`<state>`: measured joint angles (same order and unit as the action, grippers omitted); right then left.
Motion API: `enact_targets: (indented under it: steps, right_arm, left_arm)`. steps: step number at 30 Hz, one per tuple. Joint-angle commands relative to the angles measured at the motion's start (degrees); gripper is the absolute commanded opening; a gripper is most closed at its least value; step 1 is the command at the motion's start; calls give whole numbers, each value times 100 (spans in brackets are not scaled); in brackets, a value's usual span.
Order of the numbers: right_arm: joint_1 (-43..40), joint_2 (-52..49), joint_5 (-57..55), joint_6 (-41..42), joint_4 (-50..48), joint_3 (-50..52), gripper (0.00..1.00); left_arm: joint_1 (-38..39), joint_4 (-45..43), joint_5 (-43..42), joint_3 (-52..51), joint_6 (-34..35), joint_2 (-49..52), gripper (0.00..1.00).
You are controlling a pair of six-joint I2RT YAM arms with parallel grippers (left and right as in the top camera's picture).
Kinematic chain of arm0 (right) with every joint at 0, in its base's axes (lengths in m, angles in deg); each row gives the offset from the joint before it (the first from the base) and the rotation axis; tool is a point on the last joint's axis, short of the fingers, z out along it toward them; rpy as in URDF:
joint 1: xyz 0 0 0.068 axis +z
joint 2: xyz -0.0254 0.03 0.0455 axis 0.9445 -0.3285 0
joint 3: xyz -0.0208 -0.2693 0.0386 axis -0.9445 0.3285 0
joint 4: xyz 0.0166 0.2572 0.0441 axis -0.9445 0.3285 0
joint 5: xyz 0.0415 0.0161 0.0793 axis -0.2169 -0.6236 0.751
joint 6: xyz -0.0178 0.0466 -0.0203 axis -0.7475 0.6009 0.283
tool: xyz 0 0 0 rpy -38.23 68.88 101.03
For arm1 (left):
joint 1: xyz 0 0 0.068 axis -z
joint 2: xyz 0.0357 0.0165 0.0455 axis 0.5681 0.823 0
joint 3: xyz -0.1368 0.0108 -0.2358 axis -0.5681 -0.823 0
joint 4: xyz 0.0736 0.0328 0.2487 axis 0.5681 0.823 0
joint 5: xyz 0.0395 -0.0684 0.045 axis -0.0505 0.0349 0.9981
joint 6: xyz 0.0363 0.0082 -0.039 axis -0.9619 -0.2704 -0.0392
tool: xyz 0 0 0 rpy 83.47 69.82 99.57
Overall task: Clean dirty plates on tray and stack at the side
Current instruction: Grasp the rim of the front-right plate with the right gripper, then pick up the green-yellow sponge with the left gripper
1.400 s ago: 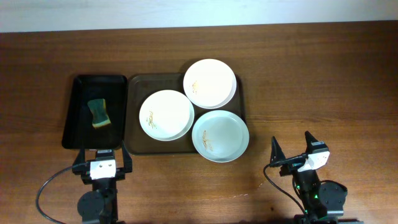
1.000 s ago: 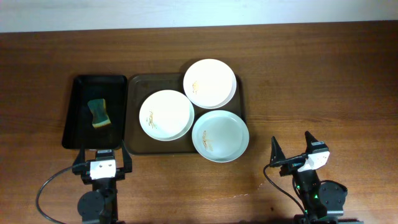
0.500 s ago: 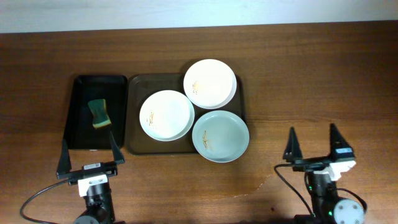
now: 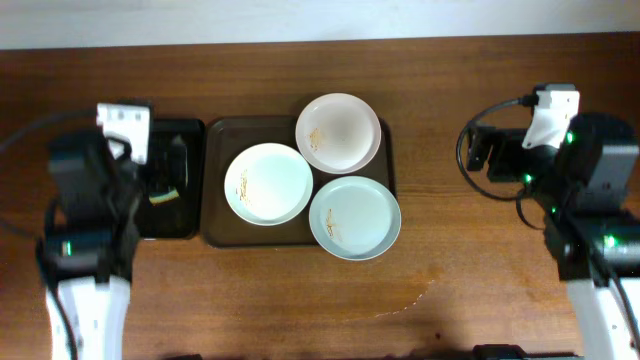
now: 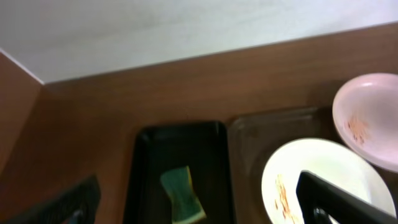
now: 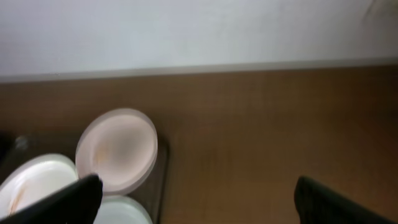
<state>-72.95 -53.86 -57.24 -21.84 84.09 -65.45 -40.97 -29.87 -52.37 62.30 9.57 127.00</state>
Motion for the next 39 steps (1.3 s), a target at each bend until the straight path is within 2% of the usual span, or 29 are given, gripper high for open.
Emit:
enact_targets:
  steps: [1,3,5,6,9,10,11,12,13,14,16,18,19,20,21,25,31,32,33,34,35,39]
  right_arm:
    - [24,-925,326,2,1023,-1110,98]
    - [24,-1434,704,4,1401,-1591,98]
    - [24,-1681,1163,98,1073,-1591,98]
    - [48,-1873,1967,181,660,-1591,99]
    - [737,-2586,2074,922,20,-1591,97]
    - [1292,-3042,1856,1261,-212,-1598,96]
    - [1665,-3355,1602,1530,-334,-1622,95]
    - [2083,-3735,1394,1740,-442,-1698,93]
    - [2424,-4065,1196,1840,-437,-1845,91]
    - [2747,-4446,977,1891,-380,-2057,90]
    - [3370,-5222,122,2190,-179,-2391,79]
    - [3571,-5455,-275,2264,-190,-2391,70]
    - [3711,-5661,-341,2264,-247,-2389,60]
    - [3818,-5908,-385,2350,-243,-2389,39]
    - [3834,-5995,-385,2448,-197,-2389,34]
    - [3860,-6170,-726,2894,85,-2361,33]
    - [3965,-6526,-575,3187,-446,-2361,31]
    - [4009,-6592,-616,3211,-535,-2361,28]
    - [4044,-6649,-647,3399,-560,-2361,20]
    - [4041,-6682,-656,3486,-573,-2361,8]
    - [4041,-6682,-658,3486,-573,-2361,4]
    - [4041,-6682,-656,3482,-597,-2361,4]
  left_arm:
    - [-22,1714,-984,1969,-59,1633,99]
    - [-20,2909,-1661,3136,-59,2776,99]
    - [-20,2981,-2135,3357,-59,3353,99]
    - [-20,2983,-2144,3357,-44,3556,99]
    - [-20,3141,-2302,3357,90,3812,99]
    - [-20,3016,-2009,3357,92,3851,99]
    - [-33,2977,-1327,3357,433,3851,99]
    - [-79,2983,-503,3386,1252,3849,99]
    - [-203,2977,-131,3386,1762,3849,99]
    - [-334,2962,-114,3386,1814,3849,99]
    - [-621,2964,-107,3383,1810,3849,99]
    - [-625,2953,-103,3383,1810,3849,99]
    - [-625,2953,-101,3383,1810,3849,99]
    - [-625,2933,-101,3383,1810,3849,99]
    - [-625,2935,-101,3383,1810,3849,99]
    - [-625,2933,-101,3383,1810,3849,99]
    - [-625,2938,107,3368,1810,4116,99]
    - [-625,2940,107,3366,1810,4221,99]
    - [-625,2940,105,3366,1810,4336,99]
    - [-625,2940,105,3366,1810,4518,99]
    - [-625,2940,107,3362,1812,4623,99]
    - [-625,2900,107,3357,2006,5578,93]
